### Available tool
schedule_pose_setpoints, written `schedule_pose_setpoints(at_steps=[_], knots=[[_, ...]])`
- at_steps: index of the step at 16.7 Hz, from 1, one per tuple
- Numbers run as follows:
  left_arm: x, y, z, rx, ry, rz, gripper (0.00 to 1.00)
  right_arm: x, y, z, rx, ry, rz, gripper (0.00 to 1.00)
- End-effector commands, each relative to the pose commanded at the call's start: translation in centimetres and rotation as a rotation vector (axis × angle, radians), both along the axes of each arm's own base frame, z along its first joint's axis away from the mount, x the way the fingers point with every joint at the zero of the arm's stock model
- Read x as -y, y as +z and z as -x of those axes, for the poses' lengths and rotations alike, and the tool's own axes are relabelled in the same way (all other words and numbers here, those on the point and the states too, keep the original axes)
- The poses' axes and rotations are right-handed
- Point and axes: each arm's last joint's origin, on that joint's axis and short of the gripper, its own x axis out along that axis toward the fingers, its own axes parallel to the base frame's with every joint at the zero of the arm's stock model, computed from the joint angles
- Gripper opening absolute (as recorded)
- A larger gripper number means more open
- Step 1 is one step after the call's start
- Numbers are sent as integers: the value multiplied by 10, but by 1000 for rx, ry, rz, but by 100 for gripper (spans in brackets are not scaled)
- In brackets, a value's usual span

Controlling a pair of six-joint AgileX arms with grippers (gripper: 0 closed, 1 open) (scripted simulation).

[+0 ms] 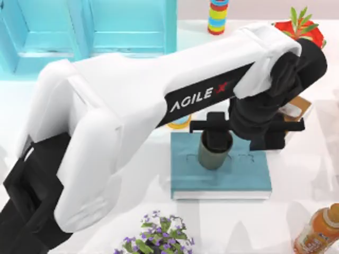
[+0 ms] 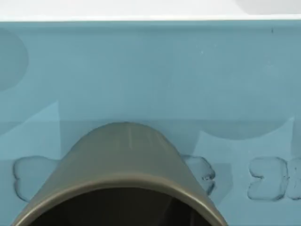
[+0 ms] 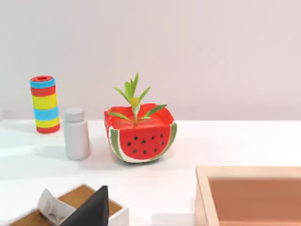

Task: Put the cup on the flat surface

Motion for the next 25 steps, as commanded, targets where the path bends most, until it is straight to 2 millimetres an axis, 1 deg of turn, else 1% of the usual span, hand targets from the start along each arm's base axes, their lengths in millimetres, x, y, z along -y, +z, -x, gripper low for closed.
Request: schedule_pose_setpoints(at_steps=[4, 5, 12, 15, 17, 22, 25], knots=[[0, 0, 0, 0, 0, 0, 2, 0, 0, 0, 0, 0, 0, 100], [0, 0, 0, 0, 0, 0, 0, 0, 0, 0, 0, 0, 0, 100], [0, 0, 0, 0, 0, 0, 0, 0, 0, 0, 0, 0, 0, 100], [1, 3, 2, 0, -5, -2, 0, 0, 0, 0, 0, 0, 0, 100], [2, 12, 1, 3, -6, -1, 0, 0, 0, 0, 0, 0, 0, 100], [2, 43, 1, 6, -4, 4, 0, 0, 0, 0, 0, 0, 0, 100], [1, 51, 2, 0, -5, -1, 0, 0, 0, 0, 0, 0, 0, 100]])
